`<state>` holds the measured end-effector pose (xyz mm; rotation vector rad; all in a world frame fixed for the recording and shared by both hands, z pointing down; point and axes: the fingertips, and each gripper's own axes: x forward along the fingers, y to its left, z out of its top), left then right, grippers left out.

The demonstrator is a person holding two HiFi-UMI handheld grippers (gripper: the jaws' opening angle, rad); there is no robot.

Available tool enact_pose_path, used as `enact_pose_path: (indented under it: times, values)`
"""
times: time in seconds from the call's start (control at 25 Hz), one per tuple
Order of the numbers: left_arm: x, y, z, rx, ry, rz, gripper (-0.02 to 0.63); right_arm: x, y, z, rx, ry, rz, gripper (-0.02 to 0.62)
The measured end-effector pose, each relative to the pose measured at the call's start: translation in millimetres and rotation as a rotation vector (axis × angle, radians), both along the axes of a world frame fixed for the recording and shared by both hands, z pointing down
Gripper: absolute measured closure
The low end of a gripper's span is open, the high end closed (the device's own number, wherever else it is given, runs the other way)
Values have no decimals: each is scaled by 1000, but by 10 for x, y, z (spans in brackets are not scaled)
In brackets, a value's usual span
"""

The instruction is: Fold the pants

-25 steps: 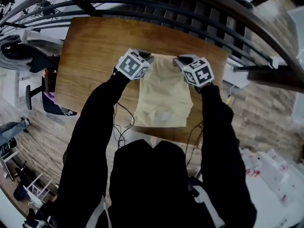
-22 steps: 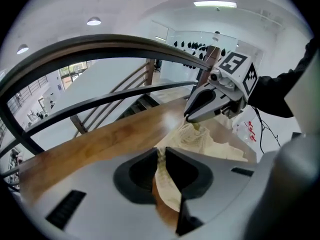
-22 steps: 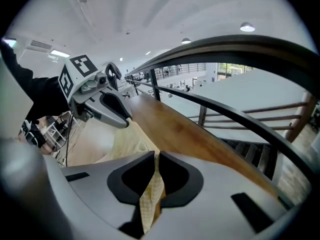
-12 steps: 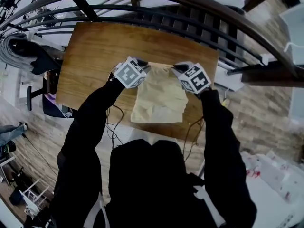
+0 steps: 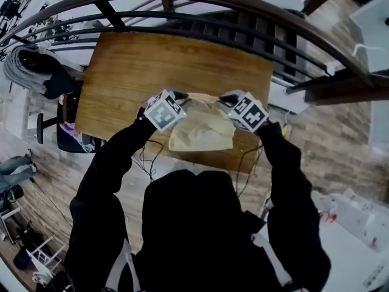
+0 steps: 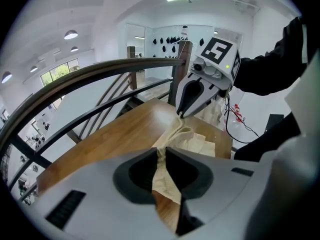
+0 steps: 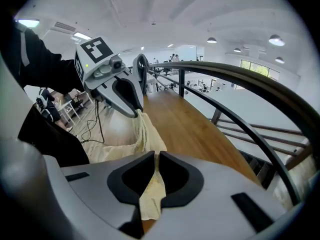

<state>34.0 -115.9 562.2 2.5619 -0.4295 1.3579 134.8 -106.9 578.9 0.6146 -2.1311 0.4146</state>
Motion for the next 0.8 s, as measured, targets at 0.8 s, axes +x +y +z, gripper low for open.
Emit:
enact_pose_path:
  times: [0.8]
  values:
    - [-56,1190,189,-45,-49,101,553,-163,1088,113,-60,100,-112,566]
